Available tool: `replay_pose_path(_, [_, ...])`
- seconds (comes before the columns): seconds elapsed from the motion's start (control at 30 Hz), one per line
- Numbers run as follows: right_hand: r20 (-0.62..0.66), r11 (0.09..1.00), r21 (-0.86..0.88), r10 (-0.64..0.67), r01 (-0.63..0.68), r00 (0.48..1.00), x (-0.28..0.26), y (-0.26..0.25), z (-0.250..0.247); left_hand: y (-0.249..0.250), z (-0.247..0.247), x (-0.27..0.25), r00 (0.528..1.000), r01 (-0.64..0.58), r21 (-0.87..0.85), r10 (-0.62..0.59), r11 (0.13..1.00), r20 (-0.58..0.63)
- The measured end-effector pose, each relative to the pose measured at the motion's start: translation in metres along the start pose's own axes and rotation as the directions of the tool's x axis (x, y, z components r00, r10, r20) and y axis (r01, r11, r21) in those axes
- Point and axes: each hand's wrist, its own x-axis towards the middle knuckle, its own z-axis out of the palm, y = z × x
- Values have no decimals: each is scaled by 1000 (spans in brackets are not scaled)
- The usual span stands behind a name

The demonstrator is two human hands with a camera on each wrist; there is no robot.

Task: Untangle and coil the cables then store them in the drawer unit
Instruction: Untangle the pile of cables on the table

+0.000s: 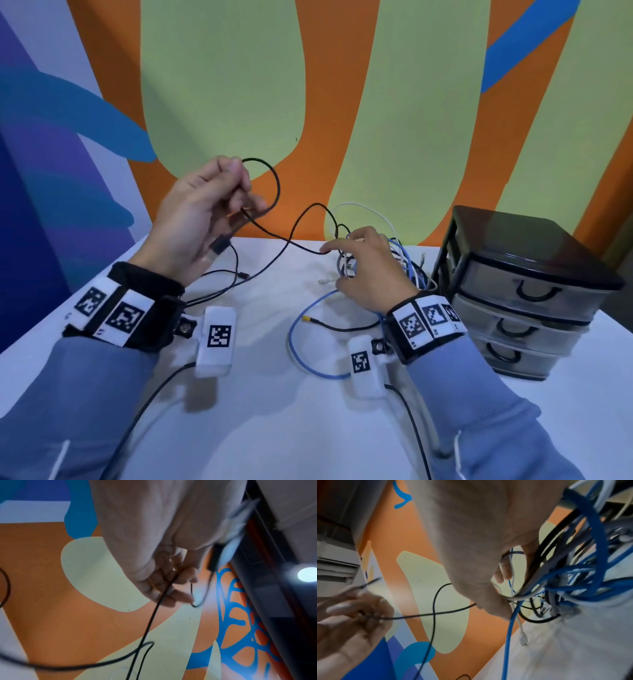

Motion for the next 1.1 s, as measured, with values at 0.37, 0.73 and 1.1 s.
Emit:
replay_pose_path(0.37, [-484,855,438,-35,277,874,-15,-46,-23,-8,3,-4,944,-329,563,274,758,183])
replay_pose_path(0.73, [86,622,783,-50,-37,995,-22,-64,-23,-16,7,-10,939,-235,643,-2,729,345])
replay_pose_path(1.1, [295,295,927,-184,-233,938,-29,-51,-49,4,-24,-3,983,-178,657,103,733,152])
